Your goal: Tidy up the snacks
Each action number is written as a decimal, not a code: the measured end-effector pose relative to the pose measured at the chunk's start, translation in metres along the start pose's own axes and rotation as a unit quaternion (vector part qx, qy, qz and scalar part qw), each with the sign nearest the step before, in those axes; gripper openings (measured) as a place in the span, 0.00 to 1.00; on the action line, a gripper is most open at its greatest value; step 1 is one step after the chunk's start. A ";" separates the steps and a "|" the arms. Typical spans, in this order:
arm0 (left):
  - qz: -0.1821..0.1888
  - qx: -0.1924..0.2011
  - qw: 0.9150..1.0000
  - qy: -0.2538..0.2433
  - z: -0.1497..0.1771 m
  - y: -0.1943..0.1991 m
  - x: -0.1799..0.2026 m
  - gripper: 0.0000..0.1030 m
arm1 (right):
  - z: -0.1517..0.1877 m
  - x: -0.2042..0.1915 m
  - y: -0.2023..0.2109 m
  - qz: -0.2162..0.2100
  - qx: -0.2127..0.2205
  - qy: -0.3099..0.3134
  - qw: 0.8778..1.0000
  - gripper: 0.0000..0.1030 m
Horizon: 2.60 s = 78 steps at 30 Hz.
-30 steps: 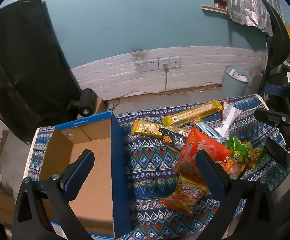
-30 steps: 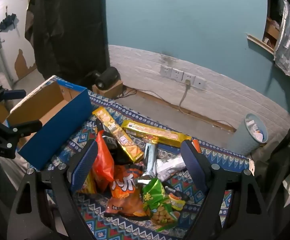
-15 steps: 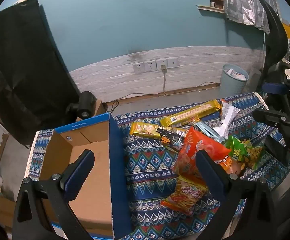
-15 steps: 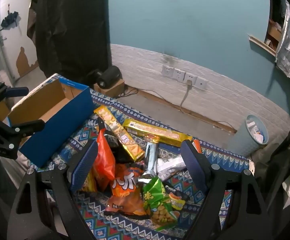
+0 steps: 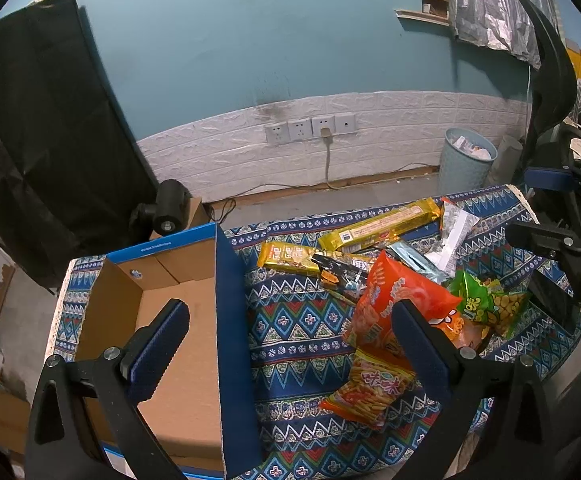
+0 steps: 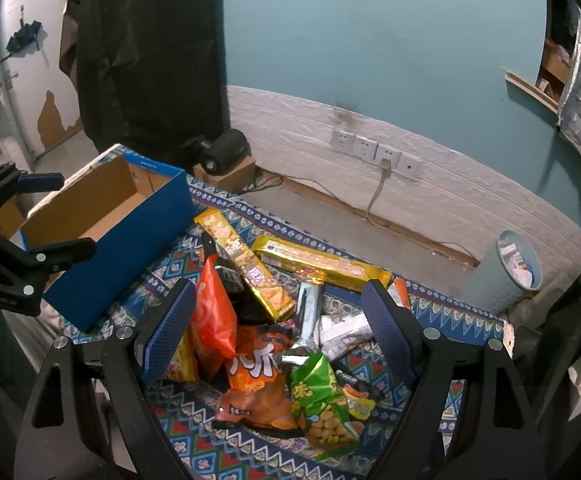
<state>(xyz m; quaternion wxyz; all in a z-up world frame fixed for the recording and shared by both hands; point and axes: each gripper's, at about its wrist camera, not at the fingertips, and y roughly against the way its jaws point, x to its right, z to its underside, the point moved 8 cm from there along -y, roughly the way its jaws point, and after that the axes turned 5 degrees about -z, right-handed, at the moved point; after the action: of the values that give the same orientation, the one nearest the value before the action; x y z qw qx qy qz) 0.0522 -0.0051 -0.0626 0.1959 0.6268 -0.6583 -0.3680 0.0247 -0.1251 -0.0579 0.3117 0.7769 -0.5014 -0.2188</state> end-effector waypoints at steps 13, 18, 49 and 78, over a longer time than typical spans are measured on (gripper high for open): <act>0.000 0.001 1.000 -0.001 0.001 0.000 0.001 0.99 | 0.002 0.001 -0.001 0.000 -0.004 0.000 1.000 0.81; 0.001 -0.001 1.000 -0.002 0.002 -0.001 0.002 0.99 | 0.002 0.001 -0.002 0.001 -0.004 0.000 1.000 0.81; 0.004 -0.005 1.000 -0.004 0.004 -0.002 0.006 0.99 | 0.003 -0.001 -0.002 0.000 -0.006 0.001 1.000 0.81; 0.013 -0.012 1.000 -0.007 0.006 -0.005 0.009 0.99 | 0.011 0.000 -0.003 0.004 -0.011 -0.004 1.000 0.81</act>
<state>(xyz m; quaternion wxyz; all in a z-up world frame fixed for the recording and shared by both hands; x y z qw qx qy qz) 0.0501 -0.0124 -0.0718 0.2031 0.6133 -0.6632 -0.3779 0.0201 -0.1273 -0.0678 0.3192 0.7705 -0.5034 -0.2257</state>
